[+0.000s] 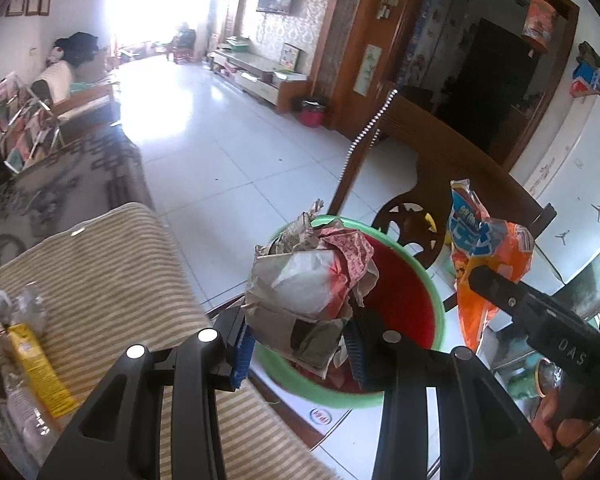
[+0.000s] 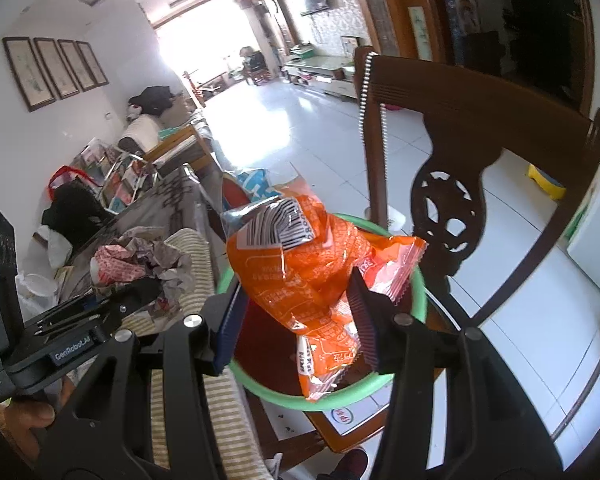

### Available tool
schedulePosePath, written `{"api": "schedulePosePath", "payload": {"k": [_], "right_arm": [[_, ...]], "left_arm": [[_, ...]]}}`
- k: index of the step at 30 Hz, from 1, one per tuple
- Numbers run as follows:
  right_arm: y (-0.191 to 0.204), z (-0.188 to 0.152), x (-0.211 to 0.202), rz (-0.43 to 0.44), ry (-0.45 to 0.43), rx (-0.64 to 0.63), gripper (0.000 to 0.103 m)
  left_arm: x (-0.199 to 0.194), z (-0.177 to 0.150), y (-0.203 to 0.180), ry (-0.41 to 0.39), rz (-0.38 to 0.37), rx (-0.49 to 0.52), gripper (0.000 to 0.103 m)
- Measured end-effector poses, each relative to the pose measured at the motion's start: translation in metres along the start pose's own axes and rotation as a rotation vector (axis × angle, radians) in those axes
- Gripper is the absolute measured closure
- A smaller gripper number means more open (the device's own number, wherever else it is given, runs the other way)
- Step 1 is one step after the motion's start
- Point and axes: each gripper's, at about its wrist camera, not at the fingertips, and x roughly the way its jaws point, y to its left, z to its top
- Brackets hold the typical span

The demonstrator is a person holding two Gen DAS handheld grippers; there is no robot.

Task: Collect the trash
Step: 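Open both tools over the red bucket to drop paper and bag, then grasp toothpaste box with left tool while right tool grasps water bottle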

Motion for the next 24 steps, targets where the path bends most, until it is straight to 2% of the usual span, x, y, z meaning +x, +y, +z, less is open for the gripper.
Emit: {"api": "schedulePosePath", "payload": {"k": [2,4,5,6,7,15,21,24], "right_arm": [[-0.006,0.003,0.005,-0.002,0.009,0.007,0.054],[-0.01,0.006,0.011,0.005,0.02,0.012,0.05],[-0.01,0.007,0.013,0.006,0.022,0.011,0.041],[-0.011,0.008,0.015,-0.012,0.014,0.011,0.025],[-0.013,0.008,0.014,-0.022,0.003,0.014,0.02],[-0.01,0.004,0.011,-0.016,0.006,0.048,0.019],[0.037,-0.004,0.021,0.043,0.043,-0.027,0.019],[0.067,-0.009,0.031,0.083,0.074,-0.068,0.019]], "left_arm": [[0.008,0.004,-0.001,0.006,-0.006,0.01,0.064],[0.019,0.009,-0.004,0.02,-0.019,0.012,0.051],[0.022,0.011,-0.004,0.03,-0.02,0.007,0.039],[0.024,0.012,-0.003,0.034,-0.021,0.001,0.034],[0.024,0.012,-0.001,0.035,-0.023,-0.013,0.034],[-0.013,0.0,0.029,-0.021,0.042,-0.049,0.034],[-0.046,-0.024,0.08,-0.044,0.148,-0.127,0.034],[-0.065,-0.042,0.116,-0.052,0.228,-0.183,0.034]]}}
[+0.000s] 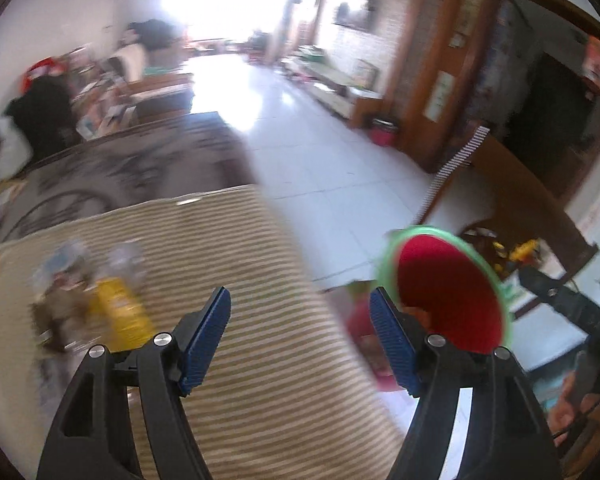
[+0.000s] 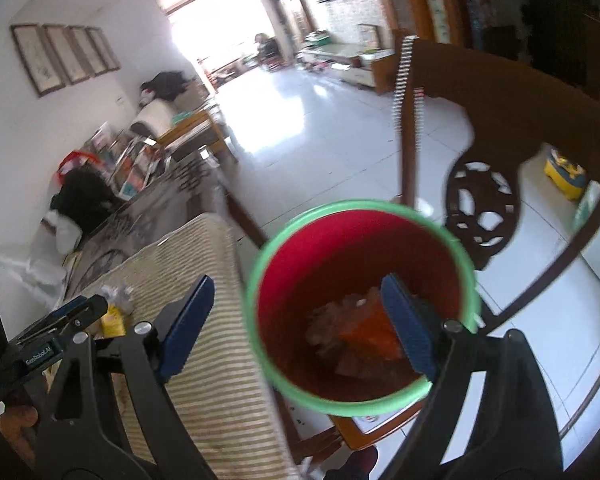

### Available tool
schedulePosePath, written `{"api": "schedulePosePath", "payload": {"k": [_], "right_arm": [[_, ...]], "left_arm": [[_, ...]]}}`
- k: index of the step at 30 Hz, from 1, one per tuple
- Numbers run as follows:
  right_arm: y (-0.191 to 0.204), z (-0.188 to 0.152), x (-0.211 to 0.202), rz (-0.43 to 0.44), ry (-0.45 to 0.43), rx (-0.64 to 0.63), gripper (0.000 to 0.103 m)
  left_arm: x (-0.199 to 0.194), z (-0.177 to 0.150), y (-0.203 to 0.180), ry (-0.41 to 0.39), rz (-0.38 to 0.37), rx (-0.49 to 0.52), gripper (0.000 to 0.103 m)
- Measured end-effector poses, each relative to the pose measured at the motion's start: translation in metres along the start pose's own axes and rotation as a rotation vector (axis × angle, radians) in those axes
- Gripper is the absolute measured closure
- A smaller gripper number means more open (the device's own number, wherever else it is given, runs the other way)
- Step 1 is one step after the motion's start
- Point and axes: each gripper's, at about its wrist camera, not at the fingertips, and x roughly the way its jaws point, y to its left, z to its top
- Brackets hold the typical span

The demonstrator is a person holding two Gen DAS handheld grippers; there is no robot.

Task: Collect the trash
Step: 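Grasp toothpaste box with left tool while right tool grasps water bottle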

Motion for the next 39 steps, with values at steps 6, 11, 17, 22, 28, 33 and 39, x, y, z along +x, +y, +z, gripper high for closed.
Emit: {"api": "schedulePosePath", "payload": {"k": [6,11,17,22,28,33,39], "right_arm": [[0.064,-0.013,0.023,0.075,0.059,-0.085,0.019],[0.134,-0.032,0.045,0.132,0.113,-0.174,0.019],[0.201,-0.064,0.058,0.153,0.174,-0.267,0.019],[0.25,-0.093,0.064,0.137,0.232,-0.351,0.043],[0.289,-0.113,0.078,0.142,0.289,-0.401,0.052],[0.321,-0.129,0.112,0.142,0.378,-0.485,0.056],[0.339,-0.142,0.164,0.109,0.522,-0.552,0.056]], "left_arm": [[-0.027,-0.035,0.121,0.015,0.219,-0.178,0.034],[-0.035,-0.072,0.203,0.089,0.359,-0.297,0.036],[0.002,-0.113,0.248,0.251,0.309,-0.304,0.036],[0.036,-0.121,0.265,0.338,0.217,-0.292,0.058],[0.027,-0.118,0.289,0.314,0.143,-0.255,0.059],[0.007,-0.12,0.32,0.283,0.157,-0.223,0.059],[-0.002,-0.125,0.347,0.277,0.158,-0.262,0.059]]}}
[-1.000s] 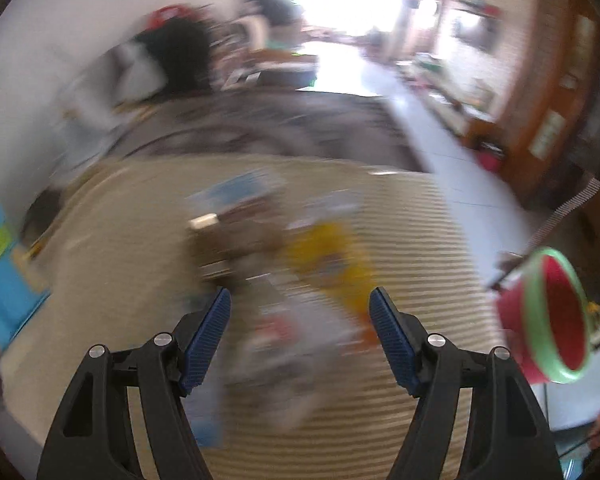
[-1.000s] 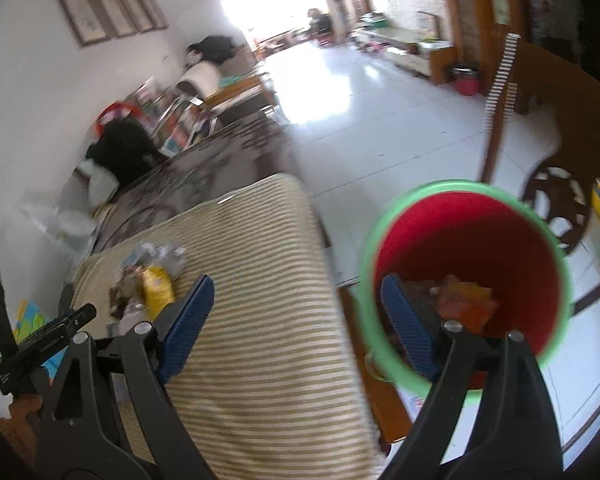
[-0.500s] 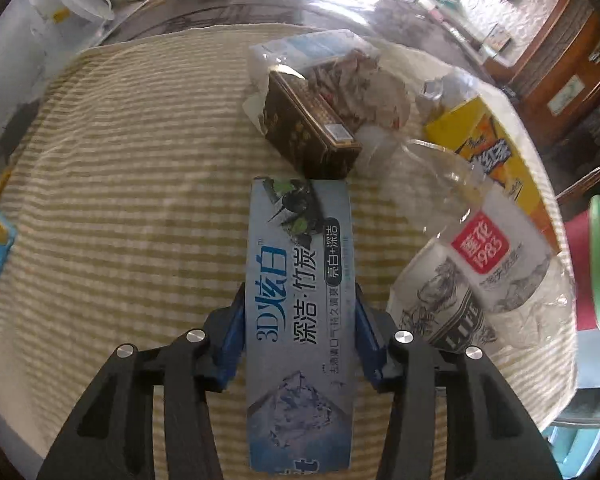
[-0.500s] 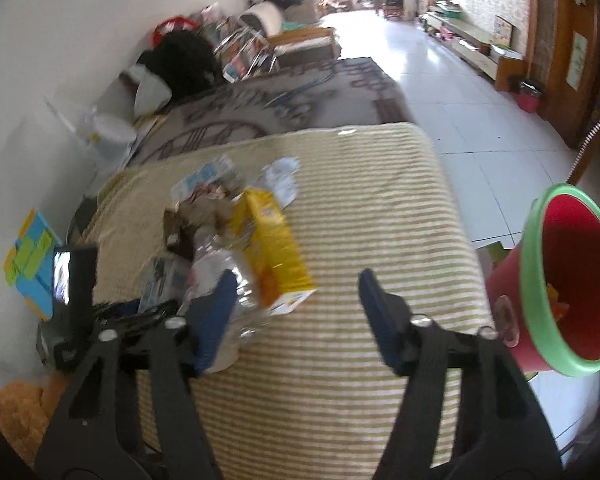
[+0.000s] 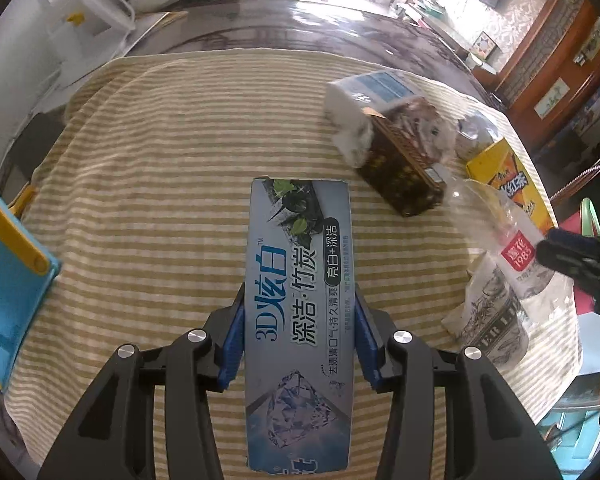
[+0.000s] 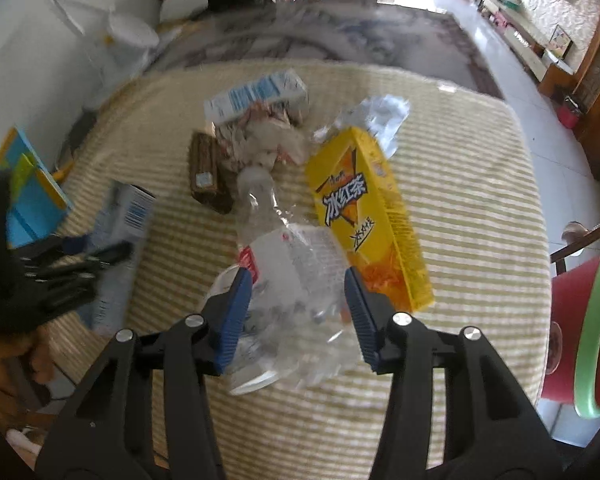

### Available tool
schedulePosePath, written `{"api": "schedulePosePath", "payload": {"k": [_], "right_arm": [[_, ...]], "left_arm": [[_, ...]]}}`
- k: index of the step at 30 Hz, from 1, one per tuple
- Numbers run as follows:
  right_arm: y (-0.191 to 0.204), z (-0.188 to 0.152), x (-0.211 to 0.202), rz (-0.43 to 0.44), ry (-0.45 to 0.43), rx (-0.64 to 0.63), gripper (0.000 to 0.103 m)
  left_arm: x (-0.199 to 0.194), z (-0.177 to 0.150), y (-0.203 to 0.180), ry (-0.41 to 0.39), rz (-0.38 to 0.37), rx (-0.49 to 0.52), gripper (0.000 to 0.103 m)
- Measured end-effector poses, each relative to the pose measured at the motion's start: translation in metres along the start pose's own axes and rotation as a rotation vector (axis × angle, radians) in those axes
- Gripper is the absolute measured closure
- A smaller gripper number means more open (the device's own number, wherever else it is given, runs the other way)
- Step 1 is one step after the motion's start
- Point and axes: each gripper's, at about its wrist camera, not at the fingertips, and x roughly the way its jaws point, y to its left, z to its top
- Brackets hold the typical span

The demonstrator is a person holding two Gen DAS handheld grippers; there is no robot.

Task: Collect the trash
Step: 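Grasp toothpaste box with left tool while right tool grasps water bottle, then carry the toothpaste box and water bottle over to the red bucket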

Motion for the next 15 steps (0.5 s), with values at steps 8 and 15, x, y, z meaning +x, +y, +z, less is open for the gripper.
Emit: {"api": "schedulePosePath", "payload": {"k": [8,15], "right_arm": [[0.002,0.011,0.032,0.03,0.095,0.03,0.04],[0.004,0.007,0.033,0.006,0.07,0.08,0.042]], "left_arm": [[-0.003,0.004,0.013,-0.012,-0.036,-0.007,0.058],[-0.01,0.008,0.008,-0.031,-0.059,0.013,0.058]]}}
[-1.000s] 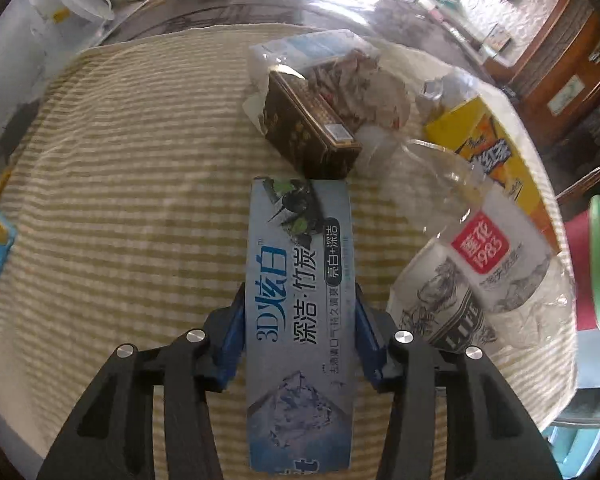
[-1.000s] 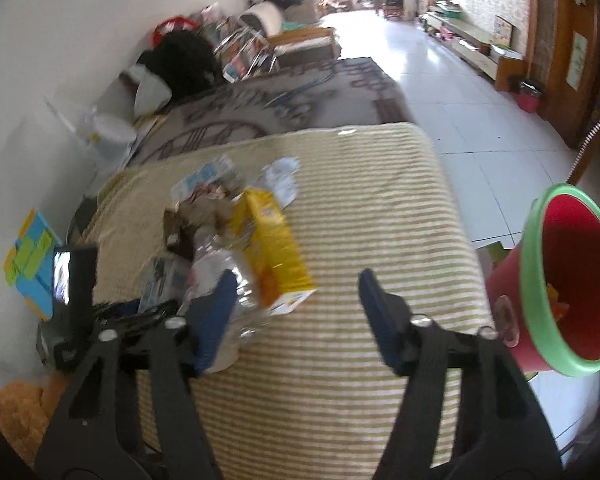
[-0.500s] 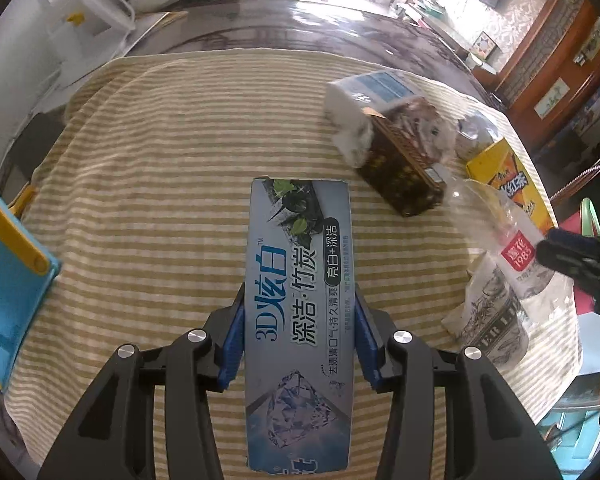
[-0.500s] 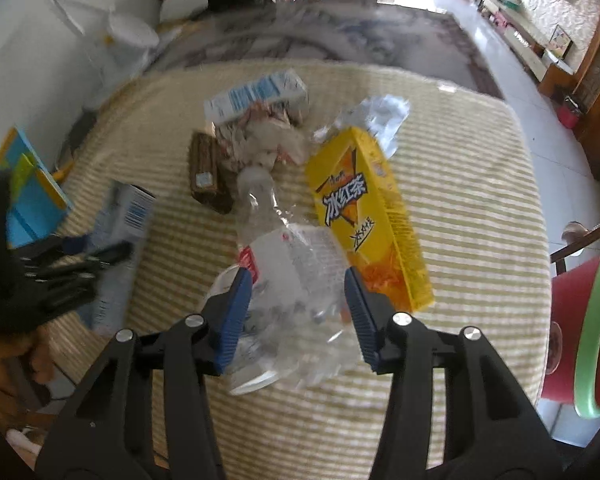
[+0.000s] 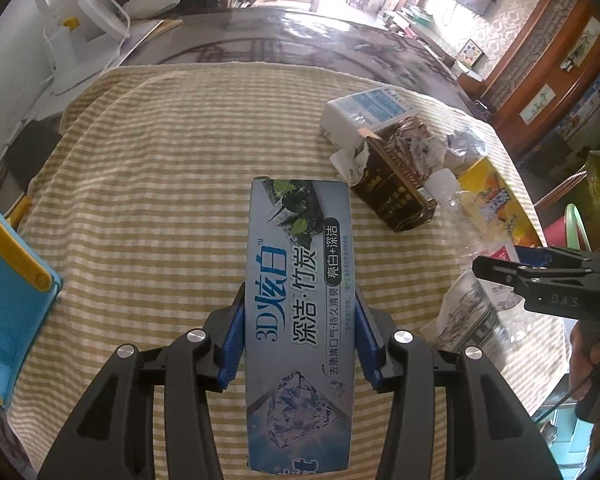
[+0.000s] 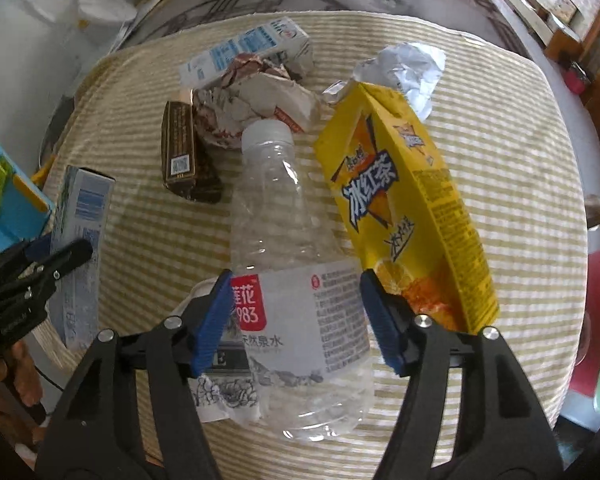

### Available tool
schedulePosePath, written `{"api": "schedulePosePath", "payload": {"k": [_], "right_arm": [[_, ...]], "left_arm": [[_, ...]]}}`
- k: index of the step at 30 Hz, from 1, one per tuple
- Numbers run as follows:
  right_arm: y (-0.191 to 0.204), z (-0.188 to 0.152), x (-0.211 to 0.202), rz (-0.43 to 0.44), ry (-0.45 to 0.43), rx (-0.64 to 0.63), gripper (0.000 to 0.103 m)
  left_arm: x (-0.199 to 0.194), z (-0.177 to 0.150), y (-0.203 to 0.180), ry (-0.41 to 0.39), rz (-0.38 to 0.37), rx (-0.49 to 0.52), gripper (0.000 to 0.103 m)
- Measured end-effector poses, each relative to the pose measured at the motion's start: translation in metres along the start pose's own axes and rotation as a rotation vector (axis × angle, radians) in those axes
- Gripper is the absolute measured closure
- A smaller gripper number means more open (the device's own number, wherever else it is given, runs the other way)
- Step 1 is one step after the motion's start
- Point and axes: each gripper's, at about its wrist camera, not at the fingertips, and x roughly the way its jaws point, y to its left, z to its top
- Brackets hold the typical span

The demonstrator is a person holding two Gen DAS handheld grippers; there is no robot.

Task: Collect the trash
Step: 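Carry the toothpaste box and water bottle over to the red bucket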

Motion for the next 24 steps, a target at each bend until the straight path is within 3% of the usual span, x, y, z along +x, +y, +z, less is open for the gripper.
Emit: {"api": "schedulePosePath", "payload": {"k": [14,24], "right_arm": [[0.01,-0.026,-0.09,0.132,-0.26,0.141,0.042],[0.002,-0.028,-0.131,0.134,-0.393,0.174,0.042]], "left_arm": [[-0.038,0.021,-0.02,-0.103,-0.058,0.02,0.058],[-0.074,0.034,-0.055,-0.203,-0.104,0.084,0.058]]}}
